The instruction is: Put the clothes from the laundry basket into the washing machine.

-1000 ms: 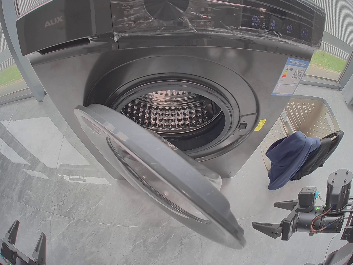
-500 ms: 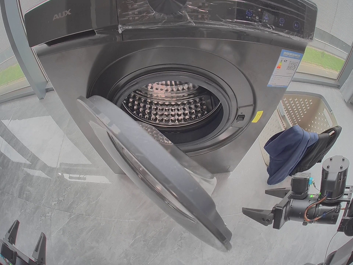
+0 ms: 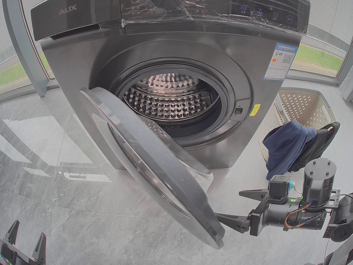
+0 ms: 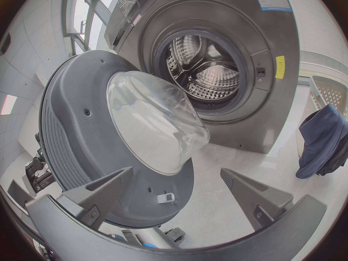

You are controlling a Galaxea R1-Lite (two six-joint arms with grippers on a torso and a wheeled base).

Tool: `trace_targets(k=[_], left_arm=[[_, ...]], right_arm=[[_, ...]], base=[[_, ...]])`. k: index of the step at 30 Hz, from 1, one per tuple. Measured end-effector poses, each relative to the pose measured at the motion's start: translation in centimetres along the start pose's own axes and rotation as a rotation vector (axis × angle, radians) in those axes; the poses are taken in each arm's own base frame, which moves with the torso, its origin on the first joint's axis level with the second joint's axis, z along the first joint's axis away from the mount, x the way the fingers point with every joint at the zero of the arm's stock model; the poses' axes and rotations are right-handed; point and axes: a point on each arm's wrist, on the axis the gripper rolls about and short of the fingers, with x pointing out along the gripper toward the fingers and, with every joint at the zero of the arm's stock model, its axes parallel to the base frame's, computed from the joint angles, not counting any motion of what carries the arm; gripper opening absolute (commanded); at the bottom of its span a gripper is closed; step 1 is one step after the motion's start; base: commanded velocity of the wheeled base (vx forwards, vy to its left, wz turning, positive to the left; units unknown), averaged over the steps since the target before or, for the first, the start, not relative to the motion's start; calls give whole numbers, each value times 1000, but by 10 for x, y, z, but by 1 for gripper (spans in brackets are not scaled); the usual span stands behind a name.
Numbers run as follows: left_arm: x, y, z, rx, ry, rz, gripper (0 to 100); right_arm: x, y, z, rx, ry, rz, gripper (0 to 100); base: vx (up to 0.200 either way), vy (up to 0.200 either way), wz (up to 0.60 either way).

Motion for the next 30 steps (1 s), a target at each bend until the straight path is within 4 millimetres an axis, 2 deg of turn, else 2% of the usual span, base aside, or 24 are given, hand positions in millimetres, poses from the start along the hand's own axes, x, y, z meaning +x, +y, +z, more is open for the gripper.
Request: trace_targets(k=[2, 6, 11, 18, 25, 30], left_arm=[[0, 0, 0, 0, 0, 0, 100], [0, 0, 0, 0, 0, 0, 100], [0, 0, 0, 0, 0, 0, 100], [0, 0, 0, 0, 0, 0, 100], [0, 0, 0, 0, 0, 0, 100], [0, 0, 0, 0, 0, 0, 100]], right_arm=[[1, 0, -1, 2, 4, -2, 100], [1, -3, 0, 9, 2, -16, 100], [4, -14, 10, 23, -44, -95, 100], [17, -20, 17, 41, -54, -136, 100], [30, -9, 12, 26, -24, -92, 100], [36, -1, 14, 14, -68, -54, 100]], base=[[0, 0, 0], [-200, 0, 0], [-200, 0, 0], [0, 0, 0], [0, 0, 0], [0, 0, 0]])
